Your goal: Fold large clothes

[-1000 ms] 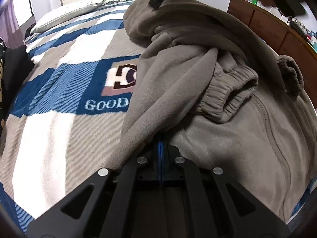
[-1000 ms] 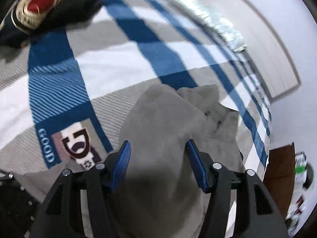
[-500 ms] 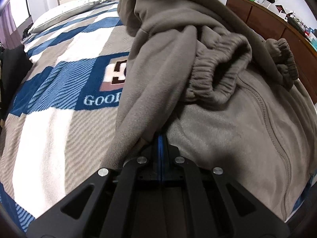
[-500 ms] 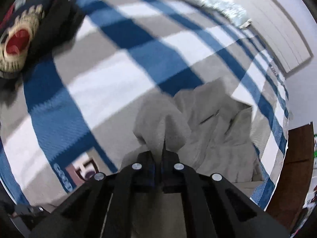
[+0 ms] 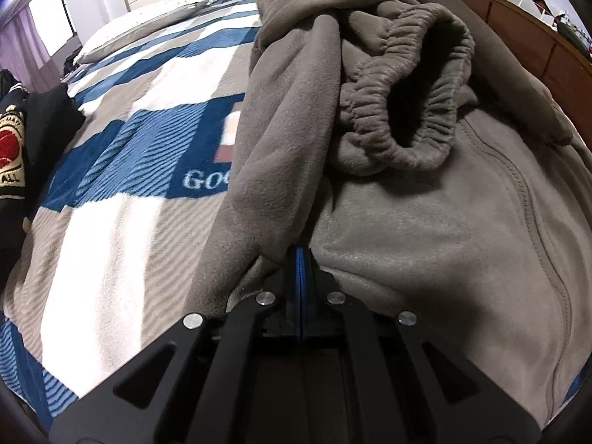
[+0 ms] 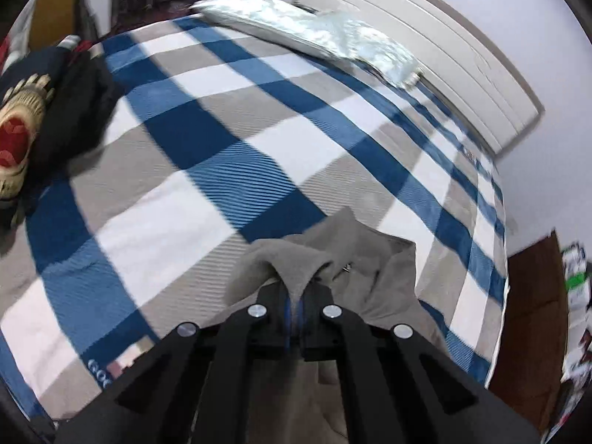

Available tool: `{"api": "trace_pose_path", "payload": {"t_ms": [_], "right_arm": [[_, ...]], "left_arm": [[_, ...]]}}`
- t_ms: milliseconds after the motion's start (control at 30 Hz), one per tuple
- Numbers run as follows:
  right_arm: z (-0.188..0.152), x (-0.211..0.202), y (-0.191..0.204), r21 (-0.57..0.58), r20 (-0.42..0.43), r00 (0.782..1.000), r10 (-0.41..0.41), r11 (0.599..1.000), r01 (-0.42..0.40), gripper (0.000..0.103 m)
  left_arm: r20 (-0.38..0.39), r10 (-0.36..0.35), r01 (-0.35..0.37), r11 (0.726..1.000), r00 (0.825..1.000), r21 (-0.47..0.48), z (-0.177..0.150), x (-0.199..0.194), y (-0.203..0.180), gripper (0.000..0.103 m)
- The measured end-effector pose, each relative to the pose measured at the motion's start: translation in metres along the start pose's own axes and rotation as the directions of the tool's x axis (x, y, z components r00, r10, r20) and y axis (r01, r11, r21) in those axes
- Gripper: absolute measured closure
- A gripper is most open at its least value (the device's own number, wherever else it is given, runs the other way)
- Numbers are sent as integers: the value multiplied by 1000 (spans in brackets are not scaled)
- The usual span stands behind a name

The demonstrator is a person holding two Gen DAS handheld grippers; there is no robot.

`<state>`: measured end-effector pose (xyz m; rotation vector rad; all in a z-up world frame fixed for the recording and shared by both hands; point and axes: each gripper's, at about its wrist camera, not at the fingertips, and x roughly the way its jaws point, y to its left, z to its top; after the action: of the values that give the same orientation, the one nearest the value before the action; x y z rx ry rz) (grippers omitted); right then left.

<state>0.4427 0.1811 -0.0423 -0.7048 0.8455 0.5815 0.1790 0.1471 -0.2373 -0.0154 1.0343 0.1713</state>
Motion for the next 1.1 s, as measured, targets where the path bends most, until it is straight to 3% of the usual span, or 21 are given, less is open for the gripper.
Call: {"api": "trace_pose_path", "payload": {"t_ms": [133, 267, 367, 467, 533, 567, 600, 667, 767, 867, 933, 967, 1100], "right_arm": [[-12, 30, -35, 152, -17, 999, 34, 988, -31, 102], [-39, 79, -49, 293, -95, 993, 74, 955, -43, 101], [-63, 107, -44, 312, -161, 985, 65, 950, -12, 99], [-82, 118, -36, 302, -221, 973, 70, 953, 0, 86], [-93, 105, -34, 307, -191, 978, 86, 951, -24, 83], [-97, 94, -37, 318, -166, 982, 90, 947, -33, 76], [-99, 84, -38, 328, -150, 984, 94, 944, -41, 62], [-105, 61, -42, 335, -106, 988, 110, 940, -69, 42], [-115, 23, -42, 318, -50, 991, 124, 943, -102, 42], [-132, -11, -38, 324, 0, 986, 169, 932, -160, 46], [-148, -25, -29, 343, 6, 977, 211, 918, -201, 76], [-158, -26, -20, 349, -10, 972, 234, 912, -216, 100], [-187, -15, 12, 352, -38, 964, 264, 906, -234, 103]], "left_arm": [[-4, -1, 0, 1000, 1000, -9, 1, 1, 1, 100], [-18, -5, 5, 1000, 1000, -25, 1, 4, 5, 100], [-19, -5, 4, 1000, 1000, -28, 0, 5, 7, 99], [-22, -10, 9, 999, 1000, -31, 0, 4, 9, 99], [-23, -15, 14, 999, 1000, -31, 0, 4, 11, 99], [-22, -18, 18, 999, 1000, -33, 0, 4, 12, 99], [-21, -23, 22, 999, 1000, -33, 0, 3, 13, 99], [-20, -28, 27, 999, 999, -33, 0, 3, 13, 99], [-22, -35, 34, 999, 999, -37, -1, 1, 14, 99], [-23, -36, 35, 999, 999, -37, -2, 0, 15, 99], [-23, -30, 29, 999, 999, -33, -3, 0, 15, 99], [-22, -28, 27, 999, 999, -33, -3, 0, 15, 99], [-22, -26, 25, 999, 999, -43, -5, -1, 14, 99]]}}
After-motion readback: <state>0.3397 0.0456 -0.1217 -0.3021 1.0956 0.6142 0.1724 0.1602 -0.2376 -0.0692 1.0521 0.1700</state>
